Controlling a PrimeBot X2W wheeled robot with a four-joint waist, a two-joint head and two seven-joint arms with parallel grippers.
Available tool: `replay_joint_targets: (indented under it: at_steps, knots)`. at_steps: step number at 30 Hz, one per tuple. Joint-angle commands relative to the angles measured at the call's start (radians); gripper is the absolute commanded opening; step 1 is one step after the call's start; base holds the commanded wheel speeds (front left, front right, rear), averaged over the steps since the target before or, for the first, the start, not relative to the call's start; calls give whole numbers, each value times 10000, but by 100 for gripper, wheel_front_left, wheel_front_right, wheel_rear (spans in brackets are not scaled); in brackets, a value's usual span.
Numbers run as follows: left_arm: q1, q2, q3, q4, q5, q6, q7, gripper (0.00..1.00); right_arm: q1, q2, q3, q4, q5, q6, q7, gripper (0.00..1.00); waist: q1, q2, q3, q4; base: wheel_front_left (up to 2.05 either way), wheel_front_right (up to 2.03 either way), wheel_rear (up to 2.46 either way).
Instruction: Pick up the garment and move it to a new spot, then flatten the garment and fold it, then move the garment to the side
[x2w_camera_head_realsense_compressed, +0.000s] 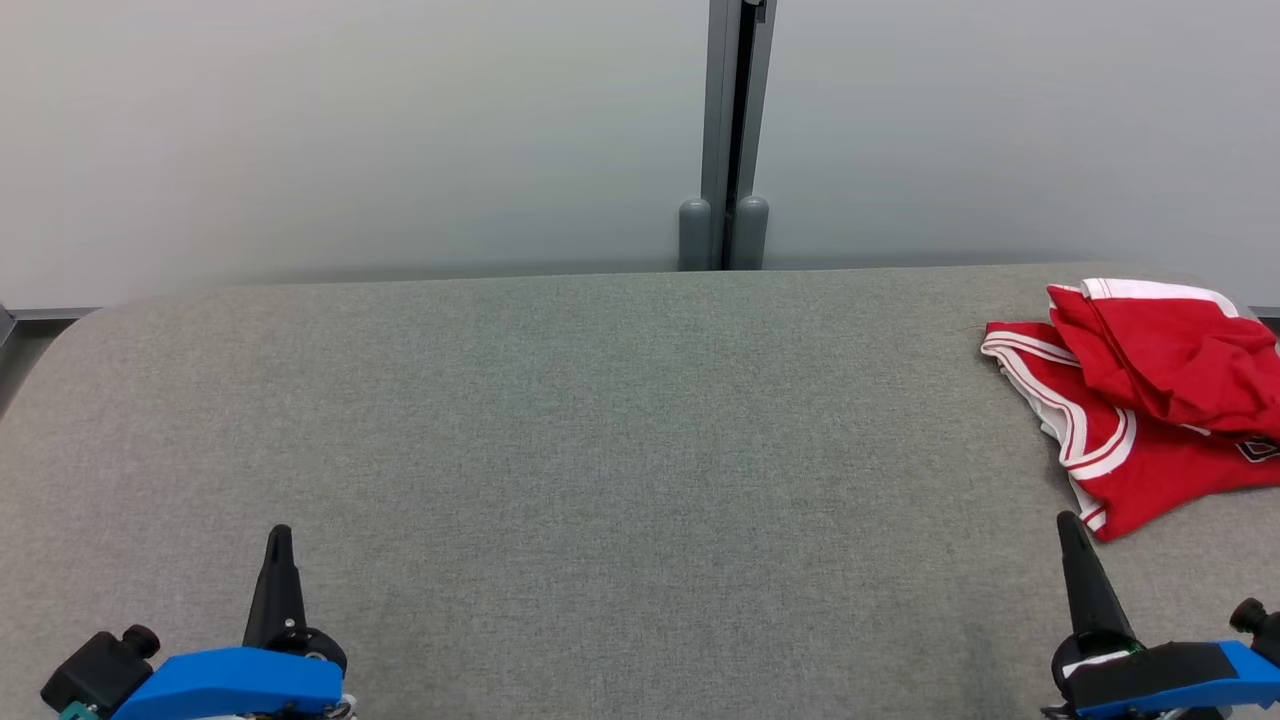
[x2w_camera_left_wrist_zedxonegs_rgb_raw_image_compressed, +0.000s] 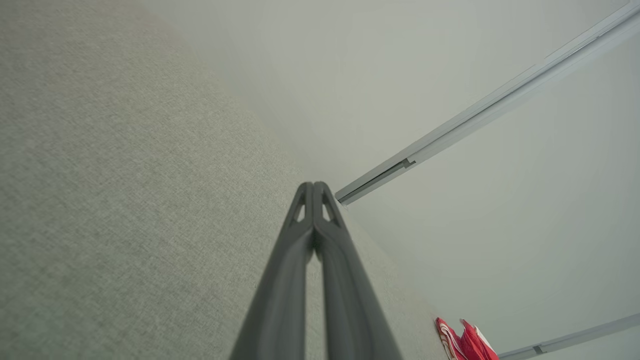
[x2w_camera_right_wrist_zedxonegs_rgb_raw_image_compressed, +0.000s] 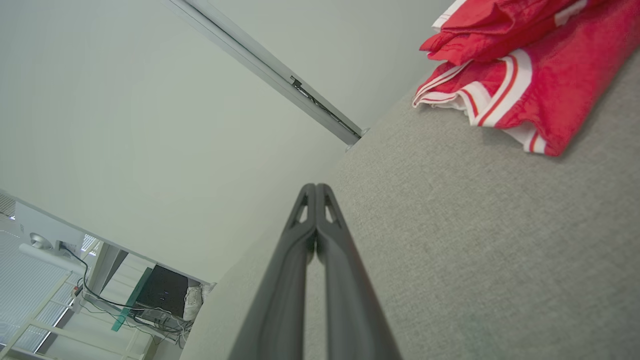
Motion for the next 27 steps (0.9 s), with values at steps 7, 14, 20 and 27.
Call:
replay_joint_targets:
  at_steps: [7,14,20,27]
  knots:
    - [-391,8,133,-64,-1007,-84,254,0,-383,-98,-37,38,1015,4,187,0,0,-1,8,-6,0,0,0]
    - [-502,7,181,-46,-1791,-104,456,0,-529,-100,-61,139,1788,5,358,0,-1,-1,16,-11,0,0,0]
    - [-564,6,227,-31,-2430,-120,611,0,-627,-100,-85,221,2411,5,482,0,-1,-1,22,-16,0,0,0]
    - [-666,4,282,-14,-3131,-138,787,0,-725,-98,-114,308,3093,5,627,0,-1,-1,30,-22,0,0,0]
